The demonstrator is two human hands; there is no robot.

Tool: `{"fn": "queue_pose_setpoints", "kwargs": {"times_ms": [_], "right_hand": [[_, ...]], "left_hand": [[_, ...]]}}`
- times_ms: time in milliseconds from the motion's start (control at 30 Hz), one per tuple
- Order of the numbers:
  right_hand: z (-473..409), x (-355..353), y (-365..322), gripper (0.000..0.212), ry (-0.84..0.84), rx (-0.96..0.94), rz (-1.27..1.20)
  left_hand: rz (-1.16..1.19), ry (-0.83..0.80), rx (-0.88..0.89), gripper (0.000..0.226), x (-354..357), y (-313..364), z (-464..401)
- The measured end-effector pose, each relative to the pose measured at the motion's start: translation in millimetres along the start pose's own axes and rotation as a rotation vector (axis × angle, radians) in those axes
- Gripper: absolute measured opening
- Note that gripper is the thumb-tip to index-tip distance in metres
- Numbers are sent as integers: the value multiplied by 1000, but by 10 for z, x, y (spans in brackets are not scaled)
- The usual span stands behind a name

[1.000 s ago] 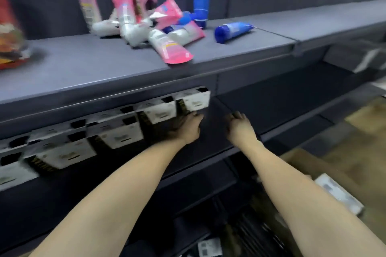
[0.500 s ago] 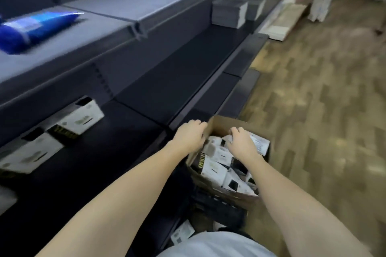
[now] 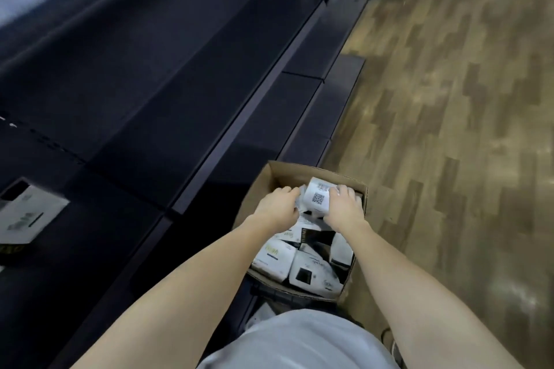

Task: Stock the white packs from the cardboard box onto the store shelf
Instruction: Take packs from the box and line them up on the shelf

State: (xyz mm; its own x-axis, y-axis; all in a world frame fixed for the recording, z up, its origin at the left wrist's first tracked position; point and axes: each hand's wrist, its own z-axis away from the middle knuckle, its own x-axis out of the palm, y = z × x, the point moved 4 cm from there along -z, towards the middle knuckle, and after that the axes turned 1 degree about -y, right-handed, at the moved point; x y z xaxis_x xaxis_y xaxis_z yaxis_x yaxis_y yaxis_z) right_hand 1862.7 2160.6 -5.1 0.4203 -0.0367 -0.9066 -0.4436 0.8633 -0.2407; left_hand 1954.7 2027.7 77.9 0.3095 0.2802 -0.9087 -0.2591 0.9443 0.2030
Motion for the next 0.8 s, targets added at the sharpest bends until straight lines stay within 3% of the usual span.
{"fn": "queue_pose_setpoints", "kwargs": {"times_ms": [100, 233, 433, 633, 800], "right_hand": [[-204, 72, 119, 83, 5, 38, 64], [-357, 228, 217, 87, -109, 64, 69], [-471, 304, 226, 73, -127, 110, 120], [-512, 506, 198, 120, -255, 134, -2], [-413, 559, 84, 106, -146, 85, 178]], "left_hand": [[38, -21, -44, 43, 14, 44, -159], [43, -20, -76, 37, -45, 27, -301], [16, -45, -129, 36, -71, -119, -343], [-3, -65, -174, 40, 20, -234, -285], [2, -70, -155, 45, 78, -253, -180]]}}
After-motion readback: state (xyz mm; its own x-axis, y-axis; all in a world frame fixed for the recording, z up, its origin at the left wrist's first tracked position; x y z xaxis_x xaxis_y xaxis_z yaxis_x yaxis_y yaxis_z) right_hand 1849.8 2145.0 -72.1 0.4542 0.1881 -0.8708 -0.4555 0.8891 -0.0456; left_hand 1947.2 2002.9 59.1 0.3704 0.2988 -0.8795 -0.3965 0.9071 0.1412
